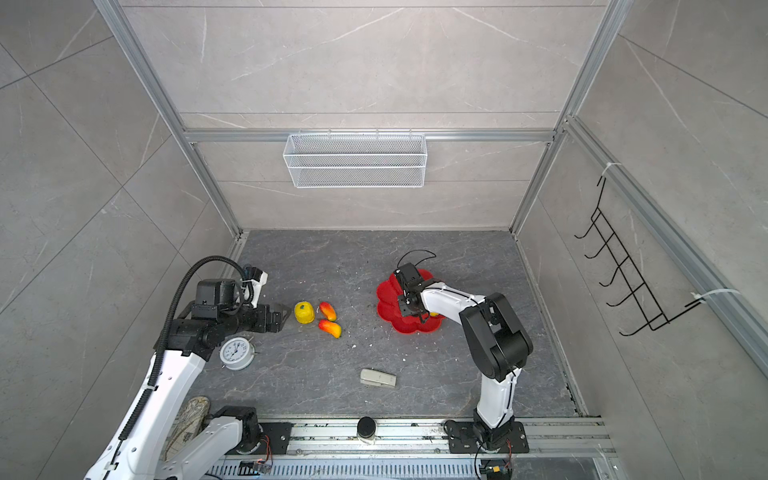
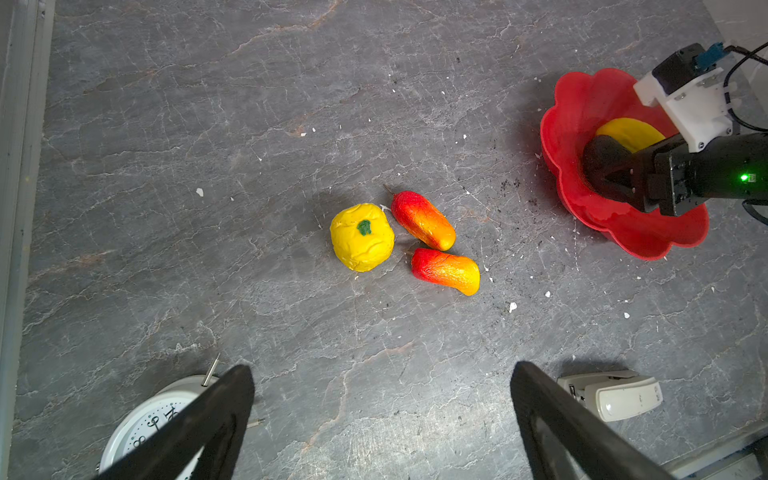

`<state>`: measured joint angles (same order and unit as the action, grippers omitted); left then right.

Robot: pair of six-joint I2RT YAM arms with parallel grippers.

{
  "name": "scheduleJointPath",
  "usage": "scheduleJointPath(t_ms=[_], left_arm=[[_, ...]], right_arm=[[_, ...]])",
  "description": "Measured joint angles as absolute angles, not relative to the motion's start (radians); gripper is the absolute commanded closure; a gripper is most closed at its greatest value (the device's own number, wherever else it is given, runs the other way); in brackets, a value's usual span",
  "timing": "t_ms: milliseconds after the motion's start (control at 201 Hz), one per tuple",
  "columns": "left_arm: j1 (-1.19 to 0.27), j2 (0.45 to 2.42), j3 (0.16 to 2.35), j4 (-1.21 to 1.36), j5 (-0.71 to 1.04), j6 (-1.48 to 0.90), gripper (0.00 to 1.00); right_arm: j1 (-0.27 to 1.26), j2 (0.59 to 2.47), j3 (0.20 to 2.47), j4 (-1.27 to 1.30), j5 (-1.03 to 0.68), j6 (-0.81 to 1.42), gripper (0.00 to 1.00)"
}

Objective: Place and organize the fake fruits in the fruit bowl
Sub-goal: 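Place the avocado in the bowl beside the yellow fruit, then reach the right gripper to a red-yellow mango and grasp it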

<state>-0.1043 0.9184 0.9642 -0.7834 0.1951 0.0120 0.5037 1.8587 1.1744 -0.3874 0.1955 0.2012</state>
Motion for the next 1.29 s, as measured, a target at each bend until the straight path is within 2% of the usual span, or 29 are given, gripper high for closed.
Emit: scheduleJointPath(t_ms=[134,254,473,662,936,1035,1150,1294], left_arm=[[-0.104,0.918,0.964,-0.783,0.195,0.012,0.0],[-0.104,0.92,0.964,-0.784,0.195,0.012,0.0],[-0.104,0.923,0.964,-0.784,0.195,0.012,0.0],[-0.104,0.924,0.964,-0.784,0.196,0.012,0.0],[-0.104,0.923,0.964,-0.784,0.196,0.012,0.0],[-0.104,0.921,0.964,-0.785,0.196,0.012,0.0],[-0.104,0.919,0.964,-0.785,0.196,0.012,0.0],[-0.104,0.912,0.962,-0.785,0.196,0.012,0.0]], right_arm=[[0.504,1.84,1.196,-0.405,0.196,0.191,0.11],[0.511,1.788,1.236,-0.457,0.195,0.171,0.0],[0.585,1.693,1.331,-0.512,0.159,0.122,0.0],[0.696,1.705,1.396,-0.516,0.054,0.096,0.0],[0.843,1.991,1.626,-0.472,-0.055,0.125,0.01],[0.871,2.102,1.704,-0.458,-0.081,0.163,0.07],[0.879,2.214,1.787,-0.452,-0.087,0.204,0.09],[0.879,2.307,1.853,-0.456,-0.066,0.244,0.2]])
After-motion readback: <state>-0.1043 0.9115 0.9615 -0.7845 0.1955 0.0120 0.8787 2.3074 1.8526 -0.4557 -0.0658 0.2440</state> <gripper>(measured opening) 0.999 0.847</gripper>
